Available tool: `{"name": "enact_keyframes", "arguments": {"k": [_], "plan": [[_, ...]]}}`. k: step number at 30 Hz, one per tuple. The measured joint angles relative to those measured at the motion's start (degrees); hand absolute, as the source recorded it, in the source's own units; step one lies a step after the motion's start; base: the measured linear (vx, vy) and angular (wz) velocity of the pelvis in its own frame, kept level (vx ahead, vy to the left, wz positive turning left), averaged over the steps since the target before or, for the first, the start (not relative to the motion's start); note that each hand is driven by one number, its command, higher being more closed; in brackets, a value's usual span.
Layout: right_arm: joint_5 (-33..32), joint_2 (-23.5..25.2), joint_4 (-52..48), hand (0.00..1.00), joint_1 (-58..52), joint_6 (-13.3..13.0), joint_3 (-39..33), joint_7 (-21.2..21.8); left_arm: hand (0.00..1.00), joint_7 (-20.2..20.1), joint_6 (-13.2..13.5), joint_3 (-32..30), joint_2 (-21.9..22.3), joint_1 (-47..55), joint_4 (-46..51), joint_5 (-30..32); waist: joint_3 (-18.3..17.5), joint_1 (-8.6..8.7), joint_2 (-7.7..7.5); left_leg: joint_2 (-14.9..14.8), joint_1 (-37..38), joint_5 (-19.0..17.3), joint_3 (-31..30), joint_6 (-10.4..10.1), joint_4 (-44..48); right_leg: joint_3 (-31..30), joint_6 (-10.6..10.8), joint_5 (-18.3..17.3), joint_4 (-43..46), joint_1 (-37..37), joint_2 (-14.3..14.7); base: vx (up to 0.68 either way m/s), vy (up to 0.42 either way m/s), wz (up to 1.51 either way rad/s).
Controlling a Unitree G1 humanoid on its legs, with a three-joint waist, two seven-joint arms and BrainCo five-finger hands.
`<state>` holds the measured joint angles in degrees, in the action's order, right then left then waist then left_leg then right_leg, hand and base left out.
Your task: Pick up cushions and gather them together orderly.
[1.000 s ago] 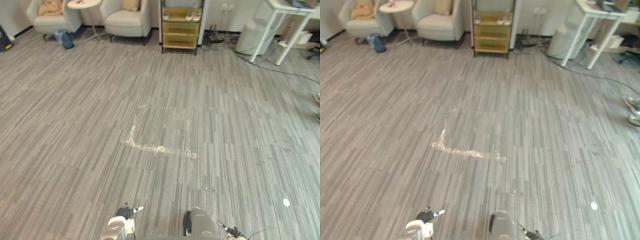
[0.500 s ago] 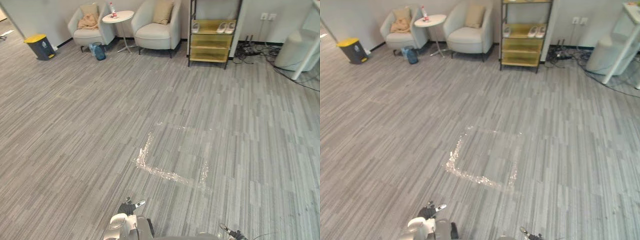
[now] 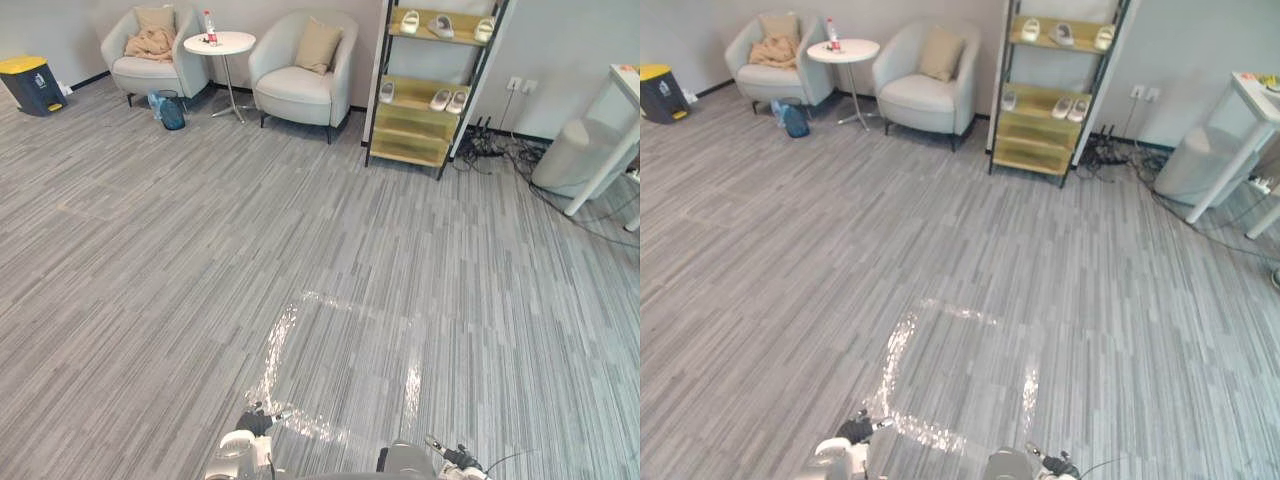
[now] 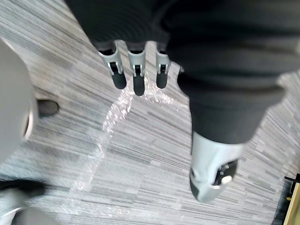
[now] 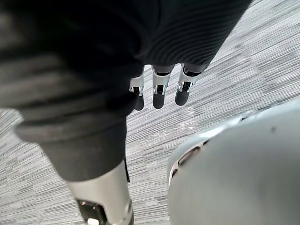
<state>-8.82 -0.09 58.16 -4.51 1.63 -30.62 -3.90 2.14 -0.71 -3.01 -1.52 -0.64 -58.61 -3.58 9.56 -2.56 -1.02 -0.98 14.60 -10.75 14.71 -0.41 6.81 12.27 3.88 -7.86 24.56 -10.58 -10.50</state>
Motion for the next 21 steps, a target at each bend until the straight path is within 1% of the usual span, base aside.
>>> {"name": "enact_keyframes", "arguments": {"k": [1,2,3,4,5,6,7,8,9,10,11,12,13,14,15,16,17,19,20,21], "plan": [[-0.06,-0.1,1.17,0.0,-0.03,0.09,-0.35,0.0,0.0,0.0,0.0,-0.05,-0.28,-0.15,-0.16,0.04,0.26,0.47,-1.09,0.27,0.87,-1.32,-2.23,-0.96,0.27,-2.18,-1.87,6.64,-6.29,-0.13,0.99,0.49,-0.273,0.64],[-0.09,-0.89,1.34,0.0,-0.07,0.17,-0.84,0.08,0.0,0.11,-0.1,-0.61,0.64,-0.34,-0.51,0.15,0.34,1.12,1.36,-1.38,1.28,-2.25,-3.18,-1.9,0.36,-1.17,-2.19,6.34,-6.15,1.46,2.38,0.49,-0.254,0.29],[-0.04,-2.22,1.45,0.0,0.18,0.05,-0.97,-0.02,0.0,-0.06,0.16,-1.25,1.34,-0.09,-0.48,0.19,0.47,0.24,3.19,-2.54,1.45,-2.23,-3.29,-1.9,0.82,-2.2,-2.58,5.59,-5.54,1.6,3.67,0.37,-0.184,-0.07],[-0.03,-2.5,1.68,0.0,0.87,0.13,-1.34,0.01,0.0,-0.03,0.11,-2.47,1.95,0.01,-0.59,0.19,0.72,0.08,3.34,-2.85,1.5,-2.18,-3.41,-1.98,1.77,-2.59,-2.95,3.71,-4.33,1.6,4.03,0.3,-0.177,-0.28],[-0.03,-2.49,1.67,0.0,1.16,0.13,-1.51,-0.06,0.0,0.12,0.14,-2.93,2.31,0.14,-0.59,0.18,0.54,0.12,3.72,-3.16,1.48,-2.11,-3.5,-2.05,2.94,-2.55,-3.22,2.65,-3.77,1.82,4.23,0.26,-0.197,-0.12],[-0.03,-2.35,1.68,0.0,1.16,0.13,-1.62,0.03,0.0,-0.02,0.13,-3.42,2.47,0.18,-0.58,0.25,0.21,0.15,4.39,-3.78,0.9,-2.05,-4.47,-2.13,6.45,-2.21,-3.4,1.5,-4.31,3.28,4.56,0.28,-0.23,0.05],[-0.06,-2.2,1.6,0.0,0.97,0.08,-1.87,0.05,0.0,-0.1,0.26,-4.24,2.76,0.28,-0.45,0.22,0.36,0.15,3.98,-4.52,-1.55,-2.02,-5.45,-2.2,12.67,-1.64,-3.47,0.89,-5.62,5.25,4.69,0.21,-0.175,0.19],[-0.04,-2.21,1.62,0.0,0.81,0.11,-1.74,0.1,0.0,-0.09,0.33,-4.71,2.89,0.27,-0.32,0.17,0.43,0.14,3.94,-5.19,-3.59,-1.49,-6.24,-3.1,18.11,-1.15,-3.55,0.46,-6.71,6.95,4.76,0.17,-0.135,0.29],[-0.05,-2.19,1.53,0.0,0.79,0.11,-1.07,0.06,0.0,-0.1,0.33,-4.94,2.82,0.22,0.11,0.14,0.37,-0.11,3.96,-6.13,-6.76,0.17,-6.57,-5.67,25.66,-0.8,-3.92,-0.3,-8.16,9.04,4.99,0.17,-0.081,0.25],[-0.07,-2.18,1.54,0.0,0.36,0.13,0.04,0.01,0.0,-0.1,0.33,-4.97,2.81,0.29,0.56,0.06,0.31,-0.5,3.86,-7.12,-9.25,0.76,-6.47,-5.98,31.7,-0.68,-4.51,-0.86,-9.38,10.88,5.02,0.17,-0.058,0.16],[-0.12,-2.34,1.49,0.0,0.06,0.12,0.45,-0.01,0.0,-0.1,0.34,-5.04,2.86,0.41,0.71,0.06,0.18,-0.79,3.92,-7.41,-9.96,-1.28,-6.17,-4.85,31.96,-0.65,-4.53,-0.94,-10.21,12.05,5.02,0.18,-0.035,0.08],[-0.17,-2.3,1.37,0.0,0.07,0.13,0.53,-0.01,0.0,-0.09,0.33,-5.05,2.84,0.42,0.92,0.06,0.18,-0.81,3.91,-7.28,-11.19,-3.51,-6.04,-4.21,30.66,-0.65,-4.54,-0.95,-11.16,13.05,5.0,0.17,-0.006,0.01],[-0.2,-2.19,1.39,0.0,0.62,0.14,0.53,-0.02,0.0,-0.09,0.31,-5.04,2.77,0.44,1.43,0.07,0.21,-0.92,3.78,-6.04,-12.97,-5.26,-6.57,-3.7,26.68,-0.67,-4.34,-0.88,-12.07,13.79,4.52,0.19,0.047,-0.07],[-0.21,-2.14,1.4,0.0,0.99,0.12,0.57,-0.02,0.0,-0.05,0.31,-5.04,2.68,0.48,1.98,0.08,0.14,-1.09,3.6,-4.16,-14.31,-5.26,-7.79,-3.56,20.64,-0.7,-3.23,-0.52,-12.0,13.84,3.41,0.15,0.089,-0.16],[-0.2,-2.21,1.37,0.0,1.15,0.04,0.59,-0.01,0.0,-0.03,0.31,-5.02,2.71,0.44,1.96,0.1,0.12,-1.06,3.7,-2.83,-15.03,-3.91,-8.52,-3.47,14.33,-1.07,-2.3,-0.95,-11.78,14.08,2.92,0.12,0.104,-0.15],[-0.2,-2.3,1.38,0.0,0.97,0.05,0.56,-0.01,0.0,-0.01,0.31,-5.02,2.81,0.48,1.9,0.11,0.0,-1.02,4.06,-2.27,-15.09,-2.07,-9.45,-3.73,10.57,-1.22,-1.57,-1.37,-11.65,14.45,2.99,0.16,0.145,-0.18],[-0.13,-2.18,1.57,0.0,0.12,0.32,0.64,-0.17,0.0,0.0,0.32,-5.35,3.24,0.94,1.79,0.22,-0.82,-1.3,4.19,-1.59,-14.73,3.03,-10.28,-3.37,7.45,-2.78,0.05,-2.44,-10.67,14.68,3.22,0.23,0.176,-0.19],[-0.12,-1.1,1.4,0.0,-0.35,0.59,2.08,-0.17,0.0,0.06,0.24,-7.28,2.64,1.8,1.66,0.24,-2.73,-1.15,3.14,-0.08,-12.9,2.57,-9.09,-2.55,5.44,-4.13,0.77,-2.8,-11.31,15.39,1.8,0.25,0.17,-0.23],[-0.12,-0.64,1.31,0.0,-0.47,0.57,2.99,-0.14,0.0,0.08,0.04,-7.42,2.21,1.9,1.54,0.33,-3.08,-0.93,2.25,0.87,-11.75,2.62,-8.74,-2.46,4.17,-4.64,0.98,-2.93,-11.83,15.73,1.07,0.2,0.151,-0.15],[-0.1,-0.39,1.28,0.0,-0.62,0.56,3.42,-0.14,0.0,0.07,-0.03,-7.43,2.03,1.93,1.53,1.05,-3.33,-0.95,1.81,1.4,-11.16,2.73,-8.73,-2.29,3.28,-4.7,1.07,-2.94,-12.24,16.07,0.68,0.21,0.152,-0.05]]}}
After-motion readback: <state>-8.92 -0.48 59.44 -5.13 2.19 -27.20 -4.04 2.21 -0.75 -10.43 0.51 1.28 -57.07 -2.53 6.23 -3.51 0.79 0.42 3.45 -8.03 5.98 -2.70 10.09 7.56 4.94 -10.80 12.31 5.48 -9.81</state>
